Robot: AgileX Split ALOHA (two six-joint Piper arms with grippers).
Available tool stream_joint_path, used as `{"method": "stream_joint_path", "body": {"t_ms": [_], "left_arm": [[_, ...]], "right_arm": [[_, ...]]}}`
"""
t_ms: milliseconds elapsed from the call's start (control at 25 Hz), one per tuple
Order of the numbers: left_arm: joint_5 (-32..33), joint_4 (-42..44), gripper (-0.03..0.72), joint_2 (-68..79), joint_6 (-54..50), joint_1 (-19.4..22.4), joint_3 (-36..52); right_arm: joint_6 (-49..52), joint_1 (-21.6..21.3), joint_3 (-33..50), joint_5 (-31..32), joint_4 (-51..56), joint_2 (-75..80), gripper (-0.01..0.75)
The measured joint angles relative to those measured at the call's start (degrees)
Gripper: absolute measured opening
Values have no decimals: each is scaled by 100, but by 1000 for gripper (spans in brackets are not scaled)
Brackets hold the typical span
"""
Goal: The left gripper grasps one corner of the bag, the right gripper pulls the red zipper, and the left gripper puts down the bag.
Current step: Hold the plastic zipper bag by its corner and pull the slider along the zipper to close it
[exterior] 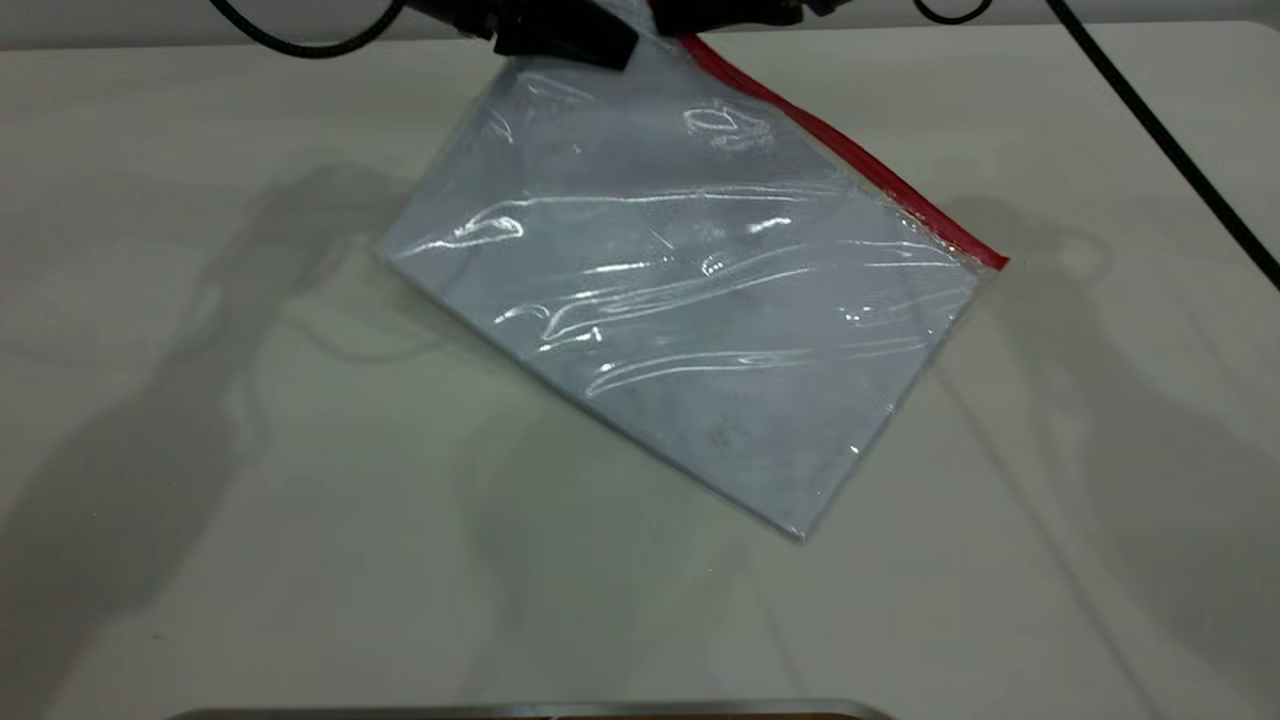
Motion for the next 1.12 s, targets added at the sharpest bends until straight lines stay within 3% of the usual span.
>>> {"method": "stream_joint_path", "body": {"t_ms": [280,520,1120], "left_arm": [[32,-417,52,0,158,175,4],[27,-927,52,0,370,298,4],[15,-1161,52,0,418,286,4]], "right_arm": [[43,-202,-32,-97,-737,0,34],[347,-433,-33,-430,-2010,0,34],[2394,-1060,-33,-118,-4349,45,39]]}}
